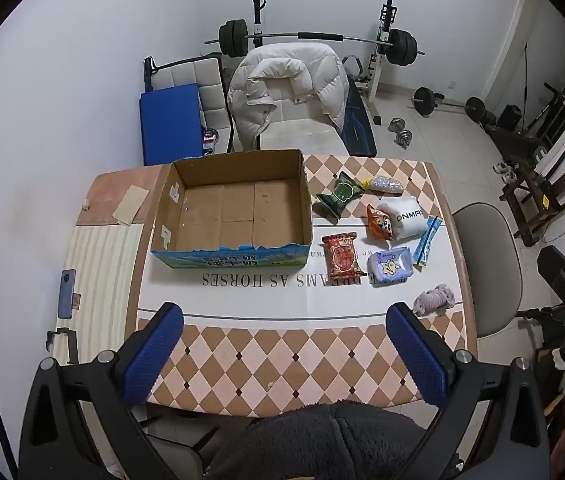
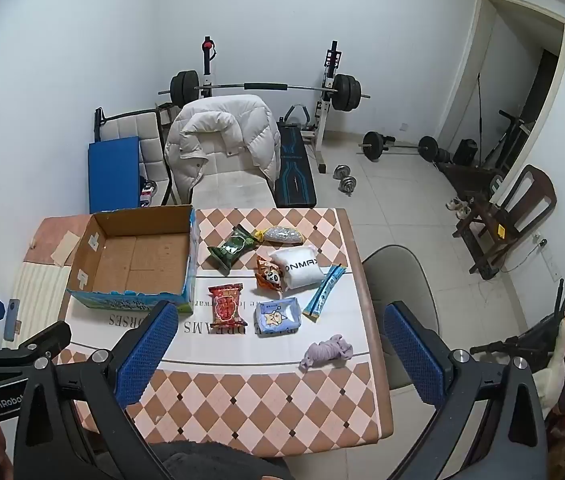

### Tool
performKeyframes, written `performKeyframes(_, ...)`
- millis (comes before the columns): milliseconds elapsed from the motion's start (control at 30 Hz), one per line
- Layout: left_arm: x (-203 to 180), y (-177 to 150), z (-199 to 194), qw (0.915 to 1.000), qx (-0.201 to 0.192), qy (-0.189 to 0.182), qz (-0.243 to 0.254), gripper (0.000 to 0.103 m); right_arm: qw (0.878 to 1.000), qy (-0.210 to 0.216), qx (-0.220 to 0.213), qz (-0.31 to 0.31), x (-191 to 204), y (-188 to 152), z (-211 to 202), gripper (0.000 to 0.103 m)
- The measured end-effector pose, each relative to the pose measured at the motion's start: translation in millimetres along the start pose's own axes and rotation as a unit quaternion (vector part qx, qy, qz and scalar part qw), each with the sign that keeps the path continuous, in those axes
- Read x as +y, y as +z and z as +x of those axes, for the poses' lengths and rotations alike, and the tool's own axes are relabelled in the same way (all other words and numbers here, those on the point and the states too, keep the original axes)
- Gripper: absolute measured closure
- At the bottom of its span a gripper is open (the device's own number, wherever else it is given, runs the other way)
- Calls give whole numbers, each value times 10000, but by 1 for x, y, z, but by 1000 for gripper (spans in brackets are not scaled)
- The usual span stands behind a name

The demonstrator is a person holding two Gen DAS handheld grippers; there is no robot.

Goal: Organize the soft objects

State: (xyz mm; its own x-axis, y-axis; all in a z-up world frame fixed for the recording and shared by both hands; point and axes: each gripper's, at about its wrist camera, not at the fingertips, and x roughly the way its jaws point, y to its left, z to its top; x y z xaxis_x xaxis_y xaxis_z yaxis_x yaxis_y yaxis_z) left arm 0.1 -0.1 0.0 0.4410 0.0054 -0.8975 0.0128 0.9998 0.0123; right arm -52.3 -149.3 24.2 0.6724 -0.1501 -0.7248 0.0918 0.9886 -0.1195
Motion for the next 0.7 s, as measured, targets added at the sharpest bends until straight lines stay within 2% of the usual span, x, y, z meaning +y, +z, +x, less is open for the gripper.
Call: performKeyframes(700, -2, 6, 0, 9999, -146, -23, 57, 0, 9999, -66, 101, 105, 1, -4, 5, 0)
